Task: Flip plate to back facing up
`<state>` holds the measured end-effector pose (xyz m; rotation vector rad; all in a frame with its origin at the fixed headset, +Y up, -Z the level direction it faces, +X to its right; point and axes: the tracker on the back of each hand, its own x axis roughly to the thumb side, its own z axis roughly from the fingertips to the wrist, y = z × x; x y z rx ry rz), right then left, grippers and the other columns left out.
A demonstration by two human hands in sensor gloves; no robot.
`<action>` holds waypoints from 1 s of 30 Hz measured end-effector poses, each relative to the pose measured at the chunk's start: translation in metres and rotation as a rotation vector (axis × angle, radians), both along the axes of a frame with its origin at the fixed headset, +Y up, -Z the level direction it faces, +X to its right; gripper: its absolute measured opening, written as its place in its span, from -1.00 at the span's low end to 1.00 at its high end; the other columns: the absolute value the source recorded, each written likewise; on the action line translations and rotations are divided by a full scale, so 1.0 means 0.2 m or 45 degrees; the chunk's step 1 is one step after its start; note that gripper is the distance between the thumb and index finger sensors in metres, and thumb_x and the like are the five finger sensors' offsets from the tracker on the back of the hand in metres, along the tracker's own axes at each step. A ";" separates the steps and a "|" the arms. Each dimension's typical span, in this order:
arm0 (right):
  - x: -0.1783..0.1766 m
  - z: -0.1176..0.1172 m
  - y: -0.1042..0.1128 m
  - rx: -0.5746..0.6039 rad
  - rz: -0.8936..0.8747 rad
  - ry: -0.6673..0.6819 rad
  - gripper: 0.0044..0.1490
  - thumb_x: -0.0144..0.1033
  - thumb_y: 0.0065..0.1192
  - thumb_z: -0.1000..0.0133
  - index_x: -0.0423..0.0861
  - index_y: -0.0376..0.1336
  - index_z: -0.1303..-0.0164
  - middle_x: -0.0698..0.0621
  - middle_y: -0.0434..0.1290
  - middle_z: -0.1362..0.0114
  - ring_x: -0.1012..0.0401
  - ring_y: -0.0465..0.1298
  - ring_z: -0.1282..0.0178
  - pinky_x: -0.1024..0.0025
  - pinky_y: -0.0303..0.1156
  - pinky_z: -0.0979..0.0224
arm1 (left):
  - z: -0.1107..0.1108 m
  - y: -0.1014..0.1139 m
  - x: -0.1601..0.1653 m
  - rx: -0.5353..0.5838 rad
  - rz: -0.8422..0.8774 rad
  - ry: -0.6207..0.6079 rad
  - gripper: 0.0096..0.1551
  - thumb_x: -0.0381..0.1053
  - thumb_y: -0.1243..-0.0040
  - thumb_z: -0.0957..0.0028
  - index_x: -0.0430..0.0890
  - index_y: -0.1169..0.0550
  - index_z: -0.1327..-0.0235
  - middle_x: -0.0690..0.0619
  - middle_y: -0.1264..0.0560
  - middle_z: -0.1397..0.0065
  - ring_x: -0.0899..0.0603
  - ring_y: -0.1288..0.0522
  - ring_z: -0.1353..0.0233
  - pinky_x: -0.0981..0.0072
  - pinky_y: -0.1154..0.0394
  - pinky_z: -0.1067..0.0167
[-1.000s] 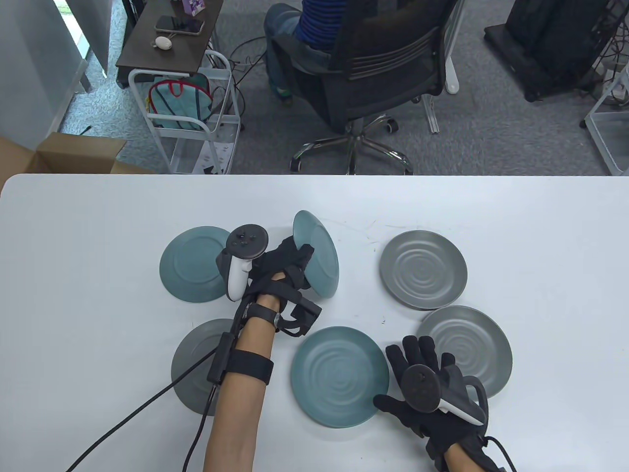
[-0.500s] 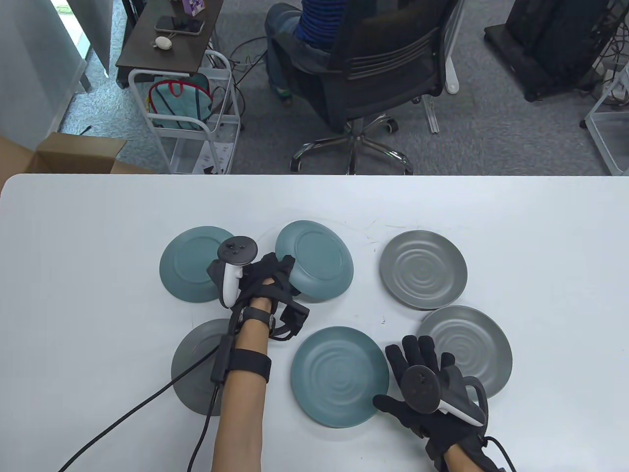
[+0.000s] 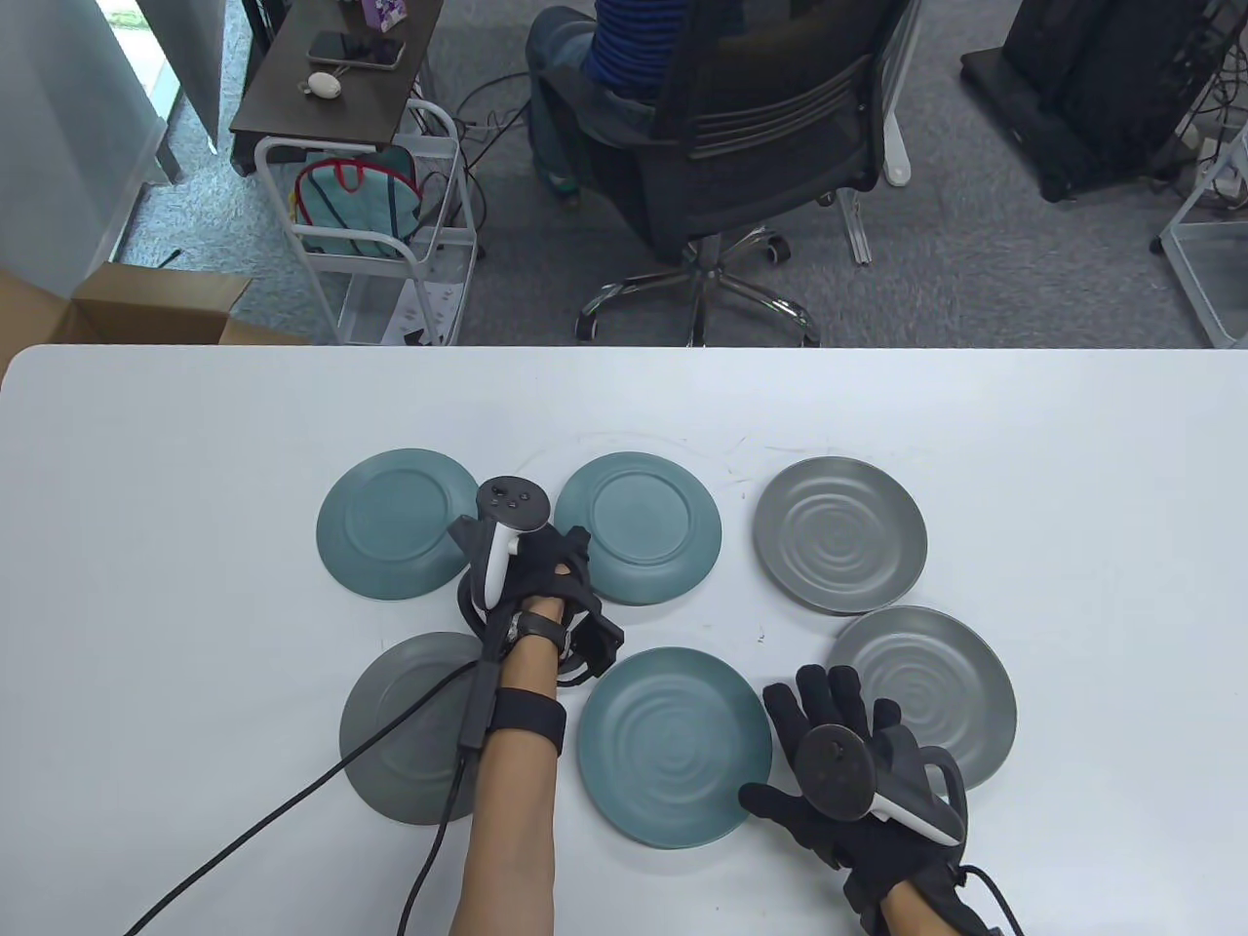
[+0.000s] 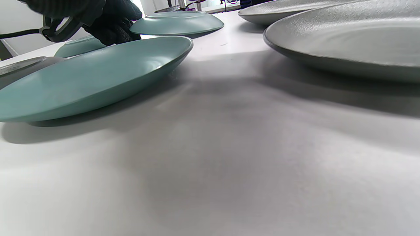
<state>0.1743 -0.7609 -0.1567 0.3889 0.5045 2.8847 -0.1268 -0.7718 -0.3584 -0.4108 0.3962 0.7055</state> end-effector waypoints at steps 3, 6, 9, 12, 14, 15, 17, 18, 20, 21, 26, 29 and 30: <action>0.00 0.00 0.00 -0.006 -0.001 0.002 0.22 0.42 -0.08 -0.07 -0.05 -0.33 -0.73 -0.23 -0.37 -0.76 -0.20 -0.38 -0.71 -0.42 -0.32 -0.58 | 0.00 0.00 0.02 0.004 -0.090 -0.025 -0.23 0.11 -0.07 -0.21 -0.43 -0.38 -0.45 -0.13 -0.63 -0.06 -0.05 -0.82 0.20 0.35 -0.73 0.29; 0.00 0.00 0.00 -0.008 -0.002 0.002 0.23 0.42 -0.08 -0.07 -0.05 -0.33 -0.73 -0.23 -0.37 -0.76 -0.21 -0.38 -0.71 -0.42 -0.32 -0.58 | -0.01 0.01 0.03 -0.013 -0.174 -0.063 -0.25 0.10 -0.07 -0.21 -0.41 -0.39 -0.45 -0.11 -0.63 -0.05 -0.06 -0.82 0.21 0.34 -0.73 0.29; 0.00 0.00 0.00 -0.006 0.004 0.001 0.23 0.42 -0.08 -0.06 -0.05 -0.33 -0.73 -0.23 -0.37 -0.76 -0.21 -0.38 -0.71 -0.42 -0.32 -0.58 | -0.01 0.03 0.03 -0.013 -0.239 -0.088 -0.26 0.09 -0.07 -0.21 -0.41 -0.40 -0.45 -0.12 -0.63 -0.06 -0.06 -0.82 0.21 0.34 -0.73 0.29; 0.00 0.00 0.00 -0.009 0.003 -0.002 0.22 0.42 -0.08 -0.07 -0.05 -0.33 -0.73 -0.23 -0.37 -0.76 -0.20 -0.38 -0.71 -0.42 -0.32 -0.58 | 0.00 0.05 0.02 -0.002 -0.313 -0.106 -0.25 0.09 -0.07 -0.21 -0.40 -0.39 -0.46 -0.12 -0.63 -0.08 -0.07 -0.82 0.19 0.32 -0.73 0.28; 0.00 0.00 0.00 -0.008 0.006 -0.002 0.23 0.42 -0.08 -0.07 -0.06 -0.33 -0.73 -0.23 -0.37 -0.76 -0.21 -0.38 -0.71 -0.42 -0.32 -0.58 | 0.01 0.06 0.01 0.010 -0.340 -0.130 -0.25 0.09 -0.06 -0.22 -0.40 -0.38 -0.46 -0.12 -0.62 -0.11 -0.09 -0.82 0.16 0.30 -0.73 0.26; 0.00 0.00 0.00 -0.006 0.009 -0.002 0.23 0.42 -0.08 -0.06 -0.06 -0.32 -0.73 -0.23 -0.37 -0.76 -0.21 -0.37 -0.71 -0.42 -0.32 -0.58 | 0.02 0.08 0.00 0.023 -0.352 -0.146 -0.25 0.10 -0.06 -0.22 -0.40 -0.38 -0.47 -0.12 -0.61 -0.12 -0.11 -0.82 0.15 0.30 -0.73 0.25; 0.00 0.00 0.00 -0.010 0.012 -0.002 0.22 0.42 -0.08 -0.06 -0.05 -0.32 -0.73 -0.23 -0.37 -0.76 -0.21 -0.38 -0.71 -0.42 -0.32 -0.58 | 0.04 0.10 0.00 0.047 -0.372 -0.199 -0.24 0.11 -0.05 -0.22 -0.39 -0.36 -0.49 -0.13 -0.60 -0.16 -0.14 -0.81 0.10 0.26 -0.72 0.21; 0.00 0.00 0.00 -0.011 0.017 -0.002 0.22 0.42 -0.08 -0.07 -0.05 -0.33 -0.73 -0.23 -0.37 -0.76 -0.20 -0.38 -0.71 -0.42 -0.32 -0.58 | 0.06 0.13 0.00 0.062 -0.387 -0.233 -0.22 0.13 -0.04 -0.22 -0.38 -0.34 -0.51 -0.14 -0.58 -0.20 -0.18 -0.80 0.04 0.21 -0.71 0.16; 0.00 0.00 0.00 -0.010 0.022 -0.003 0.22 0.42 -0.08 -0.07 -0.05 -0.33 -0.73 -0.23 -0.37 -0.76 -0.21 -0.38 -0.71 -0.42 -0.32 -0.58 | 0.09 0.17 -0.01 0.109 -0.457 -0.306 -0.15 0.21 -0.02 -0.21 -0.35 -0.30 -0.55 -0.16 -0.54 -0.29 -0.24 -0.76 -0.08 0.12 -0.69 0.06; 0.00 0.00 0.00 -0.009 0.023 -0.002 0.22 0.42 -0.08 -0.07 -0.05 -0.33 -0.73 -0.23 -0.37 -0.76 -0.20 -0.38 -0.71 -0.42 -0.33 -0.58 | 0.12 0.20 -0.01 0.135 -0.501 -0.352 -0.11 0.24 0.00 -0.21 -0.35 -0.27 -0.58 -0.18 -0.52 -0.33 -0.28 -0.74 -0.14 0.07 -0.67 0.01; 0.00 0.00 0.00 0.000 0.035 -0.003 0.22 0.42 -0.08 -0.07 -0.05 -0.33 -0.73 -0.23 -0.37 -0.76 -0.21 -0.37 -0.71 -0.42 -0.32 -0.58 | 0.27 0.32 -0.02 0.270 -0.726 -0.545 -0.04 0.35 0.07 -0.20 -0.28 -0.23 -0.65 -0.21 -0.43 -0.47 -0.36 -0.63 -0.34 -0.08 -0.60 -0.15; 0.00 0.00 0.00 0.006 0.045 -0.003 0.22 0.42 -0.08 -0.07 -0.05 -0.33 -0.73 -0.23 -0.37 -0.76 -0.20 -0.37 -0.71 -0.42 -0.32 -0.58 | 0.42 0.37 -0.03 0.349 -0.808 -0.649 0.00 0.39 0.10 -0.19 -0.25 -0.18 -0.70 -0.24 -0.35 -0.56 -0.42 -0.51 -0.48 -0.19 -0.51 -0.28; -0.01 0.00 0.00 0.007 0.047 -0.003 0.23 0.42 -0.08 -0.06 -0.05 -0.32 -0.73 -0.23 -0.37 -0.76 -0.21 -0.38 -0.71 -0.42 -0.32 -0.58 | 0.47 0.37 -0.04 0.371 -0.820 -0.681 0.01 0.40 0.11 -0.19 -0.24 -0.17 -0.71 -0.24 -0.33 -0.58 -0.43 -0.48 -0.51 -0.22 -0.48 -0.31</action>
